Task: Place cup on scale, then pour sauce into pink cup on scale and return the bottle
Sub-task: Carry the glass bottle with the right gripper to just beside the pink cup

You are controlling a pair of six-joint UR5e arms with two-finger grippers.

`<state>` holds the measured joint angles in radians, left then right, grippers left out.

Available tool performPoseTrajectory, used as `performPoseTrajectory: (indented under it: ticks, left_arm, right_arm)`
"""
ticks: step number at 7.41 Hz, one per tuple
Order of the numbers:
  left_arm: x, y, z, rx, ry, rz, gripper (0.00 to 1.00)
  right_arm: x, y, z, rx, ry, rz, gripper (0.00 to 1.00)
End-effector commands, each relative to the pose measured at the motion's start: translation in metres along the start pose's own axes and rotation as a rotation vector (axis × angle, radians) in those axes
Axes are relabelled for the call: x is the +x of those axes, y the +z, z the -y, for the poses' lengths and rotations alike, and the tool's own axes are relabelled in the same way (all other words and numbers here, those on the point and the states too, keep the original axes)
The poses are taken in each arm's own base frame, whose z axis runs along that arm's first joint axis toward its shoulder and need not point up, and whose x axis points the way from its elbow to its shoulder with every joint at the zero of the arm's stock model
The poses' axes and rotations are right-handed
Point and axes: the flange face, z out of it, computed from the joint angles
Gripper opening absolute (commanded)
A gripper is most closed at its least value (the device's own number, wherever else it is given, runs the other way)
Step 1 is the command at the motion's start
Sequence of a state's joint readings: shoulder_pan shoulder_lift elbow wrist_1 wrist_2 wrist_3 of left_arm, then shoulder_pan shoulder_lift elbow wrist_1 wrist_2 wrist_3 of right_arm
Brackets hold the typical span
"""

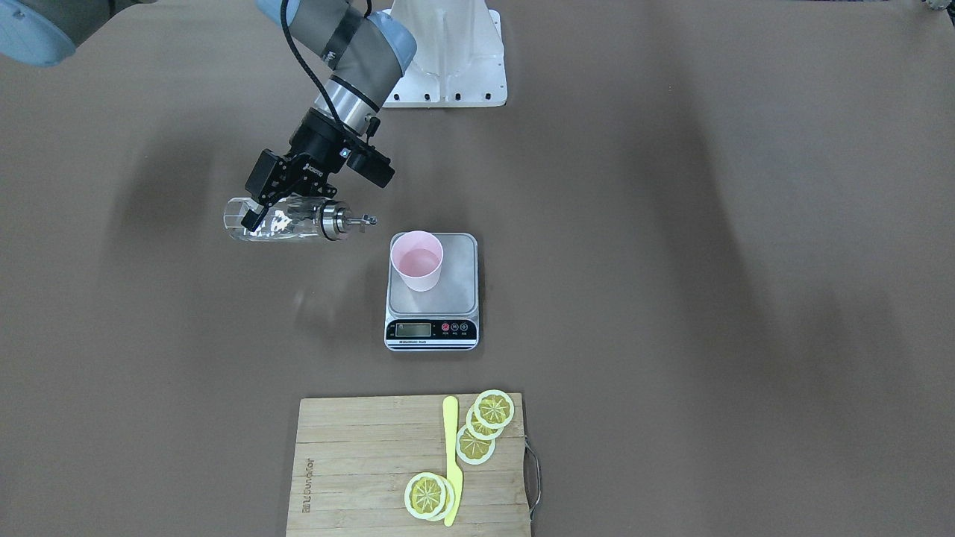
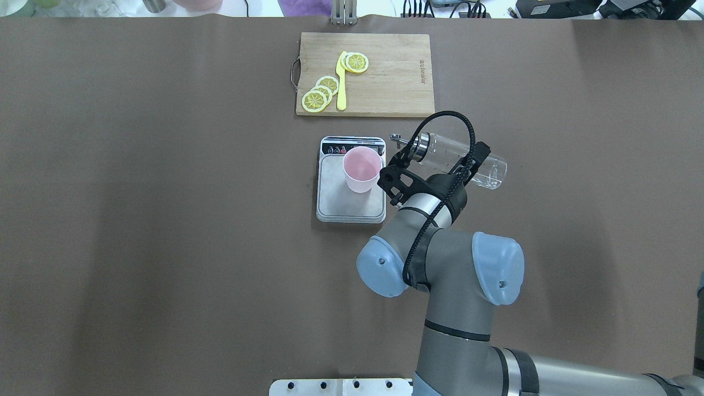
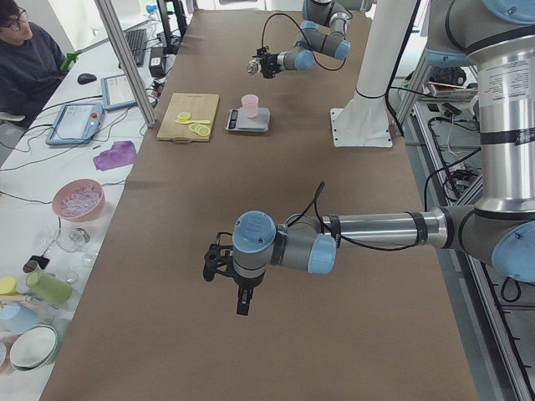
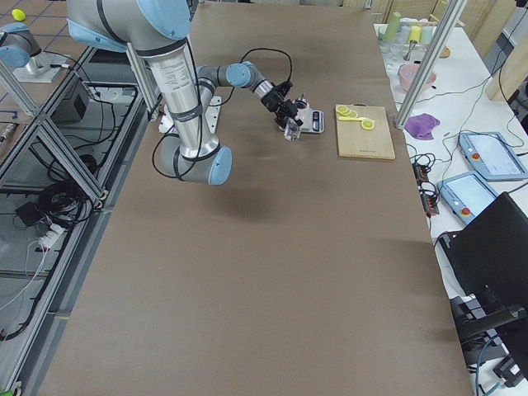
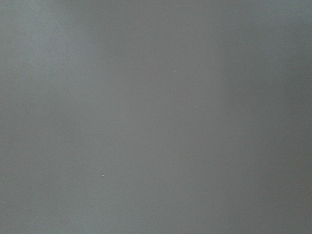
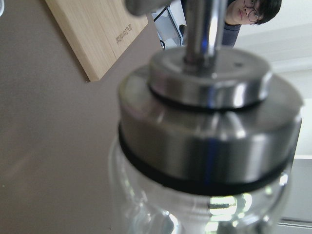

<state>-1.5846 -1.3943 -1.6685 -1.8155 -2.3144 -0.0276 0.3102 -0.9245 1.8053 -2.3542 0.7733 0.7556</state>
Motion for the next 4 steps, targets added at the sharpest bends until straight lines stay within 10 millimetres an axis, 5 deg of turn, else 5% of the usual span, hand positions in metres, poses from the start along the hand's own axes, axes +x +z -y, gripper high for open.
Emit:
performPoseTrajectory:
  ticks: [1,4]
  left_arm:
    - [-0.0006,0.0005,-0.0012,0.003,0.003,0.001,0.98]
    - [-0.0011,0.0020,-0.0016,0.000,0.002,0.001,0.98]
  right_arm:
    - [-0.0105,-0.0042,0.0173,-0.017,-0.028,-0.021,0.00]
    - [-0.0129,-0.0055,0.0230,-0.062,-0.099,-0.074,0.00]
